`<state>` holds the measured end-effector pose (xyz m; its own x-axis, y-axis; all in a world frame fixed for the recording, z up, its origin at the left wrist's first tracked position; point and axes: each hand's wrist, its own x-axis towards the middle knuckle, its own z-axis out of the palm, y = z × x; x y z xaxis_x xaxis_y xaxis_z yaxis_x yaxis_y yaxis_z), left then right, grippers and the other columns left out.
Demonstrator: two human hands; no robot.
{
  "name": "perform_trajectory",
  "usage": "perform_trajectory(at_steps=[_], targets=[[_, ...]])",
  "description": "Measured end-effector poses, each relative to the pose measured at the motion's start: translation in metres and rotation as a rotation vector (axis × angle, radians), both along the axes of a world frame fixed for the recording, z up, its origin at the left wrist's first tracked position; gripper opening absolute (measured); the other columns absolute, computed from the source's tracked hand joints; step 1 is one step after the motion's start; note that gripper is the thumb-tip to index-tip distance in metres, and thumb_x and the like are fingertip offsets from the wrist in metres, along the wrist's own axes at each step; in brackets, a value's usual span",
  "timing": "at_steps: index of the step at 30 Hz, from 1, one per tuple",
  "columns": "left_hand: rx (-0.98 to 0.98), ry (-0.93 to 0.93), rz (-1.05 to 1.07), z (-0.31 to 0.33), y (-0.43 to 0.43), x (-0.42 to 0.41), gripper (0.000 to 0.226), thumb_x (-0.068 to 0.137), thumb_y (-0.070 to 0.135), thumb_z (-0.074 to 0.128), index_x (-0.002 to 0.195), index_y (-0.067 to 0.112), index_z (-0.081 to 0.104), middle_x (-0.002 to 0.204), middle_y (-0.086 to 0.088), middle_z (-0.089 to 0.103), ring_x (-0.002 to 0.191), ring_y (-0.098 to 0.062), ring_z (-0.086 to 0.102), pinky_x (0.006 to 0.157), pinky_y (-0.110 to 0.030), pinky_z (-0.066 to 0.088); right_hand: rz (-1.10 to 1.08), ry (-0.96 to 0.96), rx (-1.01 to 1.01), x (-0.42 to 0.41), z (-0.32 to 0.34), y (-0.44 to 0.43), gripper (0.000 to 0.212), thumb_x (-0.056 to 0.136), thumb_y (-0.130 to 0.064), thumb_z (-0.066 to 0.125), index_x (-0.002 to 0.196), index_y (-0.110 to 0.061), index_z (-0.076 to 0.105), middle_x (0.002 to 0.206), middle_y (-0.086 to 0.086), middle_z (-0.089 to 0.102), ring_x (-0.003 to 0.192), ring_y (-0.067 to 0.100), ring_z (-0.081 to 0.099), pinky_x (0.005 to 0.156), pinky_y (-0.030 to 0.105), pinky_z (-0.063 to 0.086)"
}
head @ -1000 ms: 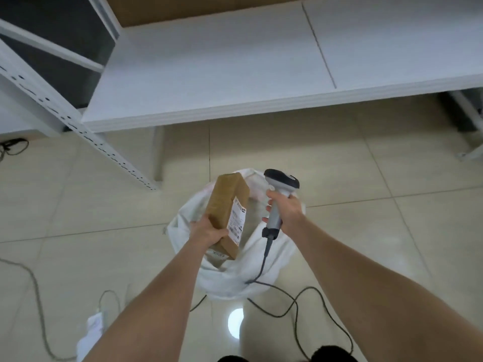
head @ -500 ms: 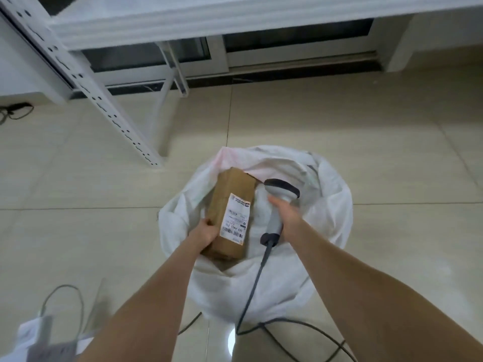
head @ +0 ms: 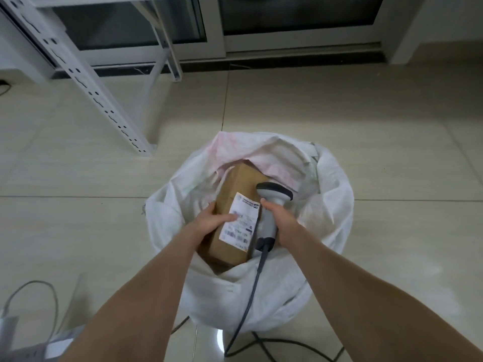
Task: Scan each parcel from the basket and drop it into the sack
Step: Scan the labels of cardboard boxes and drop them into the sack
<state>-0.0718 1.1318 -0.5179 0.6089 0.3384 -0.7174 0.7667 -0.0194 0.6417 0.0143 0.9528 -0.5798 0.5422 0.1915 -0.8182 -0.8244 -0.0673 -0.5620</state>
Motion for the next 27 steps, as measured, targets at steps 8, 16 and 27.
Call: perform_trajectory(at_steps=[8, 16, 27], targets=[[0.868, 0.145, -0.217, 0.0, 0.023, -0.008, 0.057, 0.097, 0.023, 0.043, 0.149, 0.021, 0.02, 0.147, -0.023, 0.028, 0.132, -0.042, 0.032, 0.107, -0.048, 0.031, -0.097, -0.027, -0.084, -0.022, 0.041, -0.024, 0.087, 0.067, -0.054, 0.079, 0.135, -0.009, 0.05, 0.133, 0.006, 0.053, 0.124, 0.03, 0.051, 0.11, 0.046, 0.039], [0.78, 0.286, -0.741, -0.002, -0.003, 0.011, 0.082, 0.089, 0.05, 0.057, 0.152, 0.036, 0.005, 0.159, 0.003, -0.015, 0.144, -0.038, -0.013, 0.113, -0.057, 0.023, -0.109, -0.082, -0.297, -0.017, 0.061, -0.067, 0.073, 0.085, -0.038, 0.07, 0.145, -0.011, 0.038, 0.141, 0.013, 0.047, 0.126, 0.037, 0.046, 0.104, 0.045, 0.042], [0.873, 0.322, -0.726, 0.002, -0.04, 0.019, 0.066, 0.09, 0.02, 0.053, 0.148, 0.023, 0.02, 0.157, -0.007, 0.007, 0.146, -0.029, 0.004, 0.108, -0.05, 0.031, -0.042, -0.06, -0.291, -0.013, 0.06, -0.076, 0.077, 0.074, -0.04, 0.077, 0.136, -0.007, 0.047, 0.128, 0.013, 0.056, 0.115, 0.037, 0.055, 0.1, 0.049, 0.047]])
